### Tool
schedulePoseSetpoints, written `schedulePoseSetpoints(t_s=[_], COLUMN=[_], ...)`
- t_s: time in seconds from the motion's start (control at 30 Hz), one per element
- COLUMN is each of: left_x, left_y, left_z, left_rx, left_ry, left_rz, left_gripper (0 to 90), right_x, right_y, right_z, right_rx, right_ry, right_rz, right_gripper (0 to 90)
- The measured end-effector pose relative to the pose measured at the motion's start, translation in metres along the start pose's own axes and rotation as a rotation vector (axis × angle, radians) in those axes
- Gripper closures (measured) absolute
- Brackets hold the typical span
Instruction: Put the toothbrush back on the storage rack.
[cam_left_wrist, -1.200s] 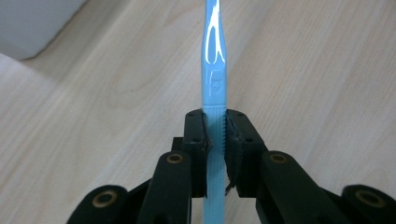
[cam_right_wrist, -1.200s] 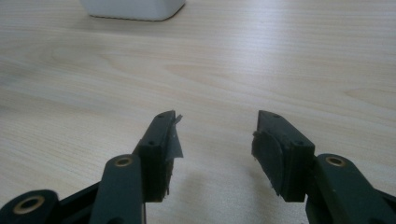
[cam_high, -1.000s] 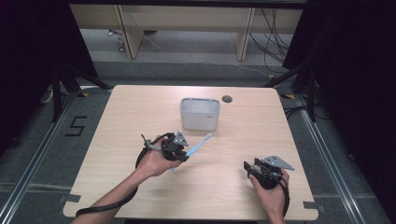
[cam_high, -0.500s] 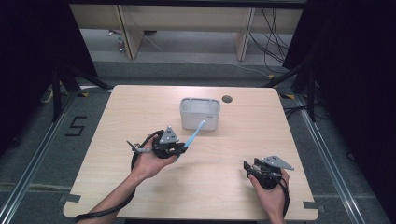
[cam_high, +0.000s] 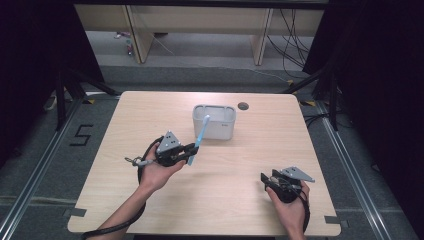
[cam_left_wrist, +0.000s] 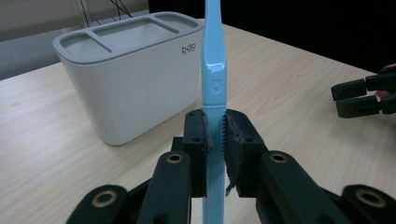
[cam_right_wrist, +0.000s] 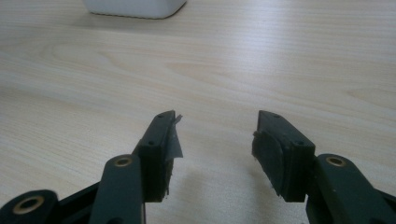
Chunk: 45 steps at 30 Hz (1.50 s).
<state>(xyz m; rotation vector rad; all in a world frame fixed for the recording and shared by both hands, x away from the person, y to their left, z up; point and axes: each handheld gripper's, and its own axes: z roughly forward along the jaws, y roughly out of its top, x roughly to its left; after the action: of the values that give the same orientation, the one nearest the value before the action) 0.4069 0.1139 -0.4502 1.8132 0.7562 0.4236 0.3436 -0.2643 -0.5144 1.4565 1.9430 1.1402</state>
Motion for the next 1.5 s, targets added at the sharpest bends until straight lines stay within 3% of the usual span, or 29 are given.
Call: schedulePoseSetpoints(t_s=[0.4,0.73,1.27,1.3,1.5], left_x=[0.010,0.016,0.022,0.022,0.023], left_y=[0.000,0.004,0.015,0.016,0.020], left_z=[-0.004,-0.006,-0.001,0.000,0.002], left_rx=[-0.113,-0.163,-0.216,-0.221,-0.250], left_ry=[0.041,0.068,0.075,0.076,0.081], left_rz=[-0.056,-0.067,-0.051,-0.053,-0.041], left_gripper=[78.8,78.8,78.8,78.8,78.8], right_x=[0.000,0.000,0.000,0.003,0.003], right_y=[0.000,0.000,0.000,0.000,0.000], right_z=[0.000,0.000,0.000,0.001,0.000], right_rx=[-0.002,-0.003,-0.005,-0.007,0.003], right_ry=[-0.001,0.000,0.003,0.026,0.021], right_rz=[-0.005,-0.003,-0.005,0.021,0.018], right_gripper=[49.0,49.0,48.8,48.8,48.7])
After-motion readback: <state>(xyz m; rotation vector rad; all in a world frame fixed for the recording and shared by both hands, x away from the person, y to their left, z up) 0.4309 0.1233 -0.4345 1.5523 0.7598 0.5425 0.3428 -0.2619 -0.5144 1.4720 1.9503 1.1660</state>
